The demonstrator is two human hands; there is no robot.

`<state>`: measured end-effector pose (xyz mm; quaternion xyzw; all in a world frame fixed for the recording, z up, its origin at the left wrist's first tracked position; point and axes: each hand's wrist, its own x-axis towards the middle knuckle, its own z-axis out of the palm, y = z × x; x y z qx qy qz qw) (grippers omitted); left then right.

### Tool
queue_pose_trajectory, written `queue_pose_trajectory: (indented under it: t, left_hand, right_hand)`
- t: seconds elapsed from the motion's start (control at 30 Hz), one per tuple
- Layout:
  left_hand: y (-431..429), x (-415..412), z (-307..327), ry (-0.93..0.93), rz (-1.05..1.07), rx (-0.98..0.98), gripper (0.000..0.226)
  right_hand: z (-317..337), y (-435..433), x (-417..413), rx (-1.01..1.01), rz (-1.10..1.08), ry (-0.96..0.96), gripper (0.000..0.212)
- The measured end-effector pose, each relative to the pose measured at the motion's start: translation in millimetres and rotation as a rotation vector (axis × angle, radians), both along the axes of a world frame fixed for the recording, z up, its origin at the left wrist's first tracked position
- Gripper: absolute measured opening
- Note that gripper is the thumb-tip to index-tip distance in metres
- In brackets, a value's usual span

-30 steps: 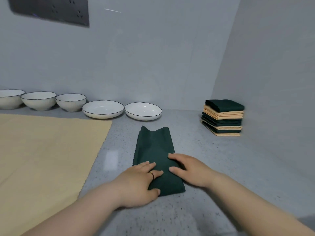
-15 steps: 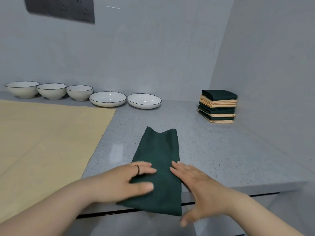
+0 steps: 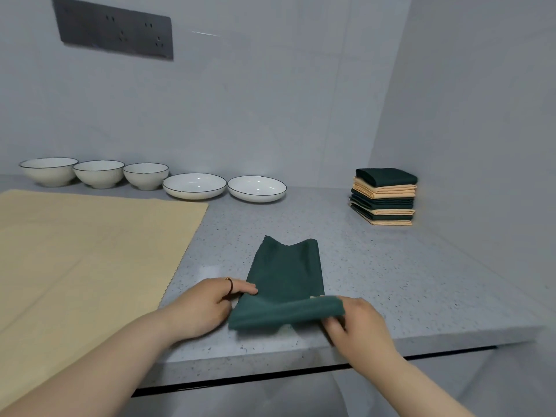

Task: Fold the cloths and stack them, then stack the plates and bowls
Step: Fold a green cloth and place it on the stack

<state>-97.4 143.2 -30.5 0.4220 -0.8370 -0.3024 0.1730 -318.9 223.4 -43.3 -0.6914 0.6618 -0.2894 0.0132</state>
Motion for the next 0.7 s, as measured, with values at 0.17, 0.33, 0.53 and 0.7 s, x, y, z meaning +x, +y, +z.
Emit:
queue_pose_trajectory:
  t: [0.17,0.33,0.53,0.7]
  left_hand:
    - [3.1,-7.6,6.1,0.047,0.073,-0.025,0.024]
    - [-16.5,-23.6,4.5,0.140,0.283,-0.039,0.031]
    - [-31.9,-34.1,-0.8,0.150,0.353,0.008,0.024]
    - [-34.6,-37.7,10.9,0.055,0.404,-0.019,0.035]
  right_hand:
    - [14.1,-18.2,0.9,0.075,-0.104,-0.215,0.047]
    - [23.3,-45.5,0.3,0.142,-0.175,-0.306,0.046]
    - [17.6,-68.9,-3.0,0.264,-0.276,-0.238,0.027]
    - [18.4,-73.9,-2.7,0.313,-0.277,-0.195,0.018]
